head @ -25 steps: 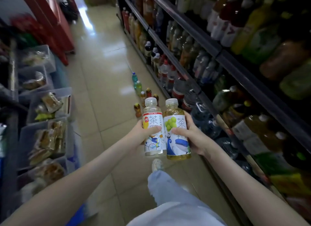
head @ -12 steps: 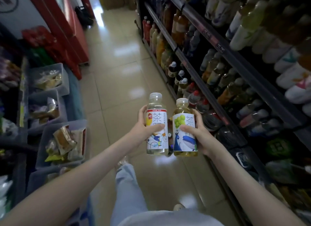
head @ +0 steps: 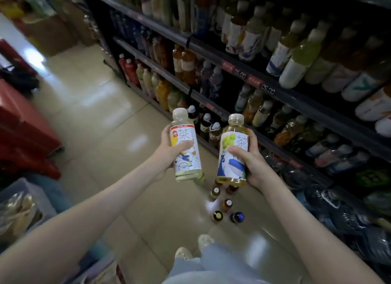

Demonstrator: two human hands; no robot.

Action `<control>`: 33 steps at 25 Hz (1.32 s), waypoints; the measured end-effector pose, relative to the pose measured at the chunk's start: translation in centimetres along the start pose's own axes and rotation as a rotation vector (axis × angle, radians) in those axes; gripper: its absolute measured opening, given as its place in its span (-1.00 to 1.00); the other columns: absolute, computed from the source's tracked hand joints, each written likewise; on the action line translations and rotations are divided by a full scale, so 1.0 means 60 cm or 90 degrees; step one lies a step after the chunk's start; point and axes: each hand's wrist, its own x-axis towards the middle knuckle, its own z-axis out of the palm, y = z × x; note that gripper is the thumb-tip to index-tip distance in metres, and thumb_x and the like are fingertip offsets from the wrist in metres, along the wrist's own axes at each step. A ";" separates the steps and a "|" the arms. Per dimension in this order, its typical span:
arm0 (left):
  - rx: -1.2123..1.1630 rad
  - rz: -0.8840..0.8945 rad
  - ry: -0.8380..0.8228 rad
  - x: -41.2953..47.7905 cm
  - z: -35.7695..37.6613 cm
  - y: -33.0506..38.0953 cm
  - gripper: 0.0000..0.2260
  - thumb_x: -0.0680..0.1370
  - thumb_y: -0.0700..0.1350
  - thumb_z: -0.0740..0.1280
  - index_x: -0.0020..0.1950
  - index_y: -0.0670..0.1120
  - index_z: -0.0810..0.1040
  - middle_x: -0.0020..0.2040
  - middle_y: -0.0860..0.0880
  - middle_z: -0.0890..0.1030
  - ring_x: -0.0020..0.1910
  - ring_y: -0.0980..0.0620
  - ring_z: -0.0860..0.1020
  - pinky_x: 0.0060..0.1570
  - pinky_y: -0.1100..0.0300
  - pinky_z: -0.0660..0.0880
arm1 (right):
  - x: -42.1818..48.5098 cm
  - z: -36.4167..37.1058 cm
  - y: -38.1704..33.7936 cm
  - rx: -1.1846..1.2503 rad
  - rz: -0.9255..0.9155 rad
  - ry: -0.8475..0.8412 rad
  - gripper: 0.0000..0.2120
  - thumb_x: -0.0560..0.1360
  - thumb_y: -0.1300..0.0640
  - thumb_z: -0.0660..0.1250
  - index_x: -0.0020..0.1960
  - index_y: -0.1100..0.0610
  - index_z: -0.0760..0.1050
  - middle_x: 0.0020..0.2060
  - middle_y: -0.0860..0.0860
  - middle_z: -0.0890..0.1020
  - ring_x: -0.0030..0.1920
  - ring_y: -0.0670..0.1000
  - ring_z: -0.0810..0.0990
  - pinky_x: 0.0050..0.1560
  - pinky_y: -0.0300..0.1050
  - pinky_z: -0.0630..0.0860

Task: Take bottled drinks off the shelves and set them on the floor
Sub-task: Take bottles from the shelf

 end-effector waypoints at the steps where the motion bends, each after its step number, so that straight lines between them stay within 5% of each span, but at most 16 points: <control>1: 0.012 0.007 -0.015 0.027 -0.004 0.019 -0.25 0.45 -0.15 0.45 0.46 0.19 0.08 0.11 -0.03 0.57 -0.05 -0.05 0.65 -0.06 -0.04 0.60 | 0.018 0.007 -0.009 0.003 -0.015 0.008 -0.27 0.46 0.30 0.39 0.40 -0.20 0.13 0.17 0.08 0.52 0.06 0.16 0.63 -0.15 0.04 0.63; 9: 0.100 0.042 -0.115 0.207 -0.006 0.168 -0.31 0.48 -0.18 0.43 0.43 0.18 0.10 0.14 -0.03 0.57 -0.08 0.01 0.66 -0.27 0.14 0.59 | 0.188 0.080 -0.115 0.005 -0.075 0.004 -0.29 0.45 0.33 0.40 0.38 -0.20 0.16 0.09 0.08 0.60 -0.02 0.10 0.67 -0.15 0.01 0.63; 14: 0.140 0.057 -0.192 0.314 -0.029 0.260 -0.25 0.46 -0.17 0.45 0.47 0.19 0.07 0.17 -0.03 0.57 0.00 -0.02 0.65 -0.05 0.01 0.61 | 0.270 0.130 -0.179 0.012 -0.111 0.042 -0.31 0.45 0.31 0.41 0.33 -0.26 0.19 -0.01 -0.03 0.66 -0.04 0.07 0.69 -0.10 0.02 0.63; 18: 0.184 0.047 -0.292 0.414 -0.051 0.317 -0.25 0.46 -0.15 0.45 0.45 0.21 0.07 0.17 -0.01 0.56 0.03 -0.03 0.64 0.02 -0.07 0.59 | 0.334 0.174 -0.206 0.038 -0.132 0.134 -0.27 0.43 0.31 0.43 0.34 -0.28 0.19 0.08 0.05 0.63 0.00 0.11 0.68 0.00 0.12 0.61; 24: 0.235 0.045 -0.431 0.518 -0.078 0.411 -0.22 0.47 -0.18 0.44 0.48 0.20 0.01 0.15 0.00 0.54 -0.02 0.03 0.64 -0.19 0.13 0.60 | 0.396 0.259 -0.245 0.140 -0.137 0.283 -0.28 0.40 0.30 0.46 0.37 -0.14 0.20 0.08 0.10 0.61 -0.01 0.13 0.68 0.00 0.12 0.61; 30: 0.275 0.031 -0.539 0.567 -0.071 0.449 -0.24 0.47 -0.15 0.44 0.46 0.23 0.04 0.18 -0.05 0.52 0.03 -0.06 0.63 -0.08 0.01 0.60 | 0.405 0.298 -0.261 0.130 -0.172 0.364 -0.33 0.40 0.28 0.47 0.39 -0.06 0.26 0.09 0.07 0.64 0.05 0.10 0.66 0.11 0.14 0.57; 33: 0.281 0.008 -0.587 0.571 -0.059 0.447 -0.25 0.46 -0.14 0.45 0.44 0.27 0.06 0.18 -0.08 0.54 0.03 -0.11 0.64 0.02 -0.12 0.58 | 0.395 0.296 -0.252 0.191 -0.190 0.363 -0.48 0.46 0.10 0.41 0.37 -0.07 0.33 0.14 0.07 0.64 0.11 0.11 0.64 0.16 0.16 0.54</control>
